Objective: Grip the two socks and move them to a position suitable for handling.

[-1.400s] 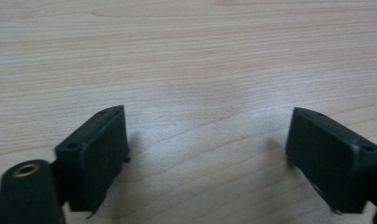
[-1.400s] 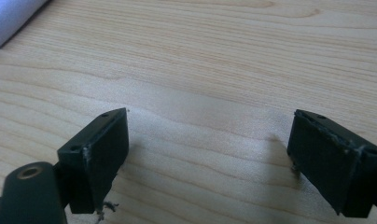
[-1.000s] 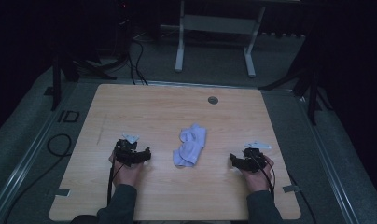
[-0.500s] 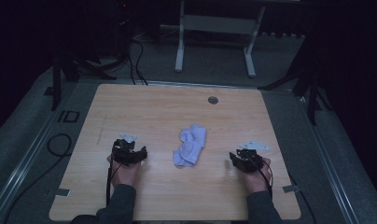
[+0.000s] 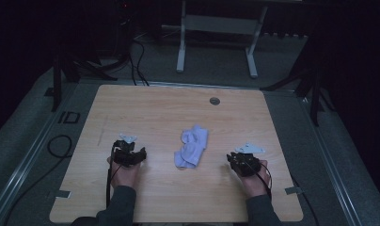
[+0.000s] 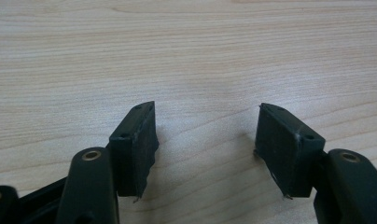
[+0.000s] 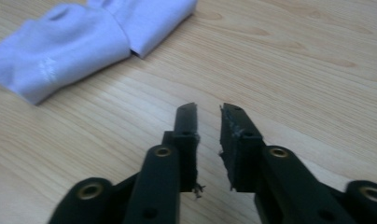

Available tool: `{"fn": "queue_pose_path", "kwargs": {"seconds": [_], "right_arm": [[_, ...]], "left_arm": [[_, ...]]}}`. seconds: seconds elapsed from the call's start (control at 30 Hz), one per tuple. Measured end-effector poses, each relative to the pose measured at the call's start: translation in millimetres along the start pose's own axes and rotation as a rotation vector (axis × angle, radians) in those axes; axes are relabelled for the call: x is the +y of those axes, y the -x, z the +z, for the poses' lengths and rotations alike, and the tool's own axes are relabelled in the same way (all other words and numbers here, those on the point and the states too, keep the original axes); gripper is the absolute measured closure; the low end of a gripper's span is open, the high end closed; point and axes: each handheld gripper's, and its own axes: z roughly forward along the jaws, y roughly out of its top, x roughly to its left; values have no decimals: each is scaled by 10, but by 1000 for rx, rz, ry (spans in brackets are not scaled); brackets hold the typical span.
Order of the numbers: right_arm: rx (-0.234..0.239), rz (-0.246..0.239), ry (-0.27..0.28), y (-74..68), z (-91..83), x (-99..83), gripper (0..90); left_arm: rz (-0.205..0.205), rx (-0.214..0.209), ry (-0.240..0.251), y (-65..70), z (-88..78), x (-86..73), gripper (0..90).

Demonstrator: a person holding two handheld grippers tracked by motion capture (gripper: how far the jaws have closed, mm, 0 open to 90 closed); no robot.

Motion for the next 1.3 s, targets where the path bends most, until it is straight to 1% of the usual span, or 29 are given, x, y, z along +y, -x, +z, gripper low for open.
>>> {"fn": "queue_pose_path", "kwargs": {"seconds": [0.03, 0.07, 0.1, 0.13, 0.17, 0.2, 0.3, 0.33, 0.4, 0.43, 0.47, 0.53, 0.57, 0.67, 0.73, 0.83, 0.93, 1.03, 1.1, 1.13, 1.17, 1.2, 1.23, 1.3], "right_arm": [[15, 0, 5, -24, -8, 22, 834], [15, 0, 5, -24, -8, 22, 834], [38, -12, 9, -68, -13, 60, 877], [38, -12, 9, -68, -13, 60, 877], [43, -34, 12, -125, -11, 97, 897], [43, -34, 12, -125, -11, 97, 897], [56, -66, 8, -218, 23, 142, 900], [69, -94, 0, -303, 64, 175, 900], [76, -102, -3, -330, 80, 187, 900], [95, -117, -8, -402, 117, 220, 900], [95, -117, -8, -402, 117, 220, 900], [108, -138, -10, -481, 157, 269, 900], [113, -142, -11, -509, 168, 287, 900], [137, -161, -11, -610, 222, 368, 900], [144, -179, -14, -664, 262, 413, 900], [154, -193, -21, -717, 321, 452, 899], [160, -202, -42, -762, 412, 461, 898], [167, -206, -82, -791, 520, 424, 894], [167, -206, -88, -794, 536, 411, 893], [167, -209, -103, -793, 564, 382, 892], [167, -209, -103, -793, 564, 382, 892], [165, -204, -116, -788, 580, 358, 892], [165, -204, -116, -788, 580, 358, 892], [166, -200, -121, -782, 587, 338, 893]], "left_arm": [[-6, -2, 0, -3, -3, 0, 421], [-16, -11, 4, -9, -10, -3, 421], [-33, -30, 9, -21, -19, -8, 454], [-42, -37, 11, -25, -23, -10, 454], [-40, -39, 10, -24, -27, -9, 462], [-38, -42, 11, -22, -29, -9, 462], [-29, -56, 21, -4, -52, -6, 486], [-24, -60, 25, 2, -59, -5, 497], [-14, -64, 28, 16, -74, -4, 499], [-13, -68, 32, 24, -78, -4, 501], [-6, -71, 38, 30, -86, -4, 501], [4, -74, 45, 47, -104, -2, 504], [8, -78, 50, 53, -113, -3, 506], [17, -95, 57, 69, -136, -2, 512], [15, -110, 61, 83, -148, -4, 517], [27, -132, 63, 102, -171, -6, 531], [35, -147, 65, 122, -193, -8, 544], [43, -158, 70, 144, -211, -13, 557], [43, -168, 74, 158, -221, -15, 560], [47, -175, 76, 167, -226, -16, 565], [51, -179, 76, 173, -229, -16, 565], [53, -187, 76, 188, -232, -16, 570], [55, -190, 75, 197, -234, -16, 574], [63, -209, 74, 223, -237, -18, 579]]}}
